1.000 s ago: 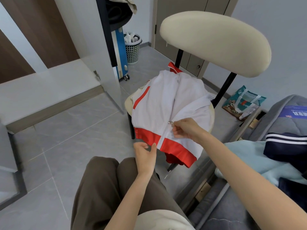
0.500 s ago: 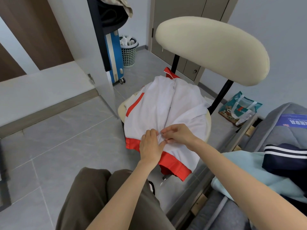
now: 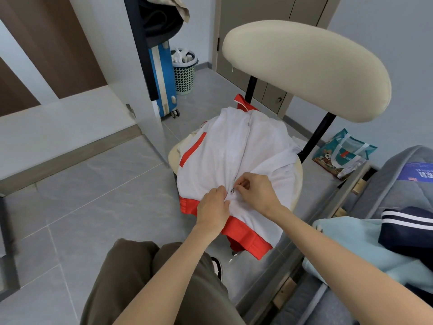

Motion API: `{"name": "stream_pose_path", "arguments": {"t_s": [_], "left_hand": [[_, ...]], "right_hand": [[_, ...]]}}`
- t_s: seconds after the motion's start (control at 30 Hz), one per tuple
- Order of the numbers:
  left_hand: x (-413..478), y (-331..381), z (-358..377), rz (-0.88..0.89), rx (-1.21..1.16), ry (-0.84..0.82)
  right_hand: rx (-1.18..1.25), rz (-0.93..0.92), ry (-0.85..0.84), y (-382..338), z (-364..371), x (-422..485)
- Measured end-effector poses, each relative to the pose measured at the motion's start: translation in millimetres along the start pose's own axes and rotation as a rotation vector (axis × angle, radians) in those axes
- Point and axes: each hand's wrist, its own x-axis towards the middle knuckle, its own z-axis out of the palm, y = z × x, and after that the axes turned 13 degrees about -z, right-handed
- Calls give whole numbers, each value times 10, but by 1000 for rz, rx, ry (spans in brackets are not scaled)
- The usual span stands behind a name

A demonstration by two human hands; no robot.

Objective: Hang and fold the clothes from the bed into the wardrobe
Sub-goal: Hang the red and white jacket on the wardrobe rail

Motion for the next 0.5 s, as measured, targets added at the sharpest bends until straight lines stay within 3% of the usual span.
{"name": "stream_pose_path", "arguments": {"t_s": [0.3, 0.5], "left_hand": [[-296, -200, -651, 67, -1, 51], [-654, -578, -1067, -30, 68, 109]], "right_hand": [[48, -8, 185, -332, -383, 171], [45, -7, 240, -583, -445, 189]]}}
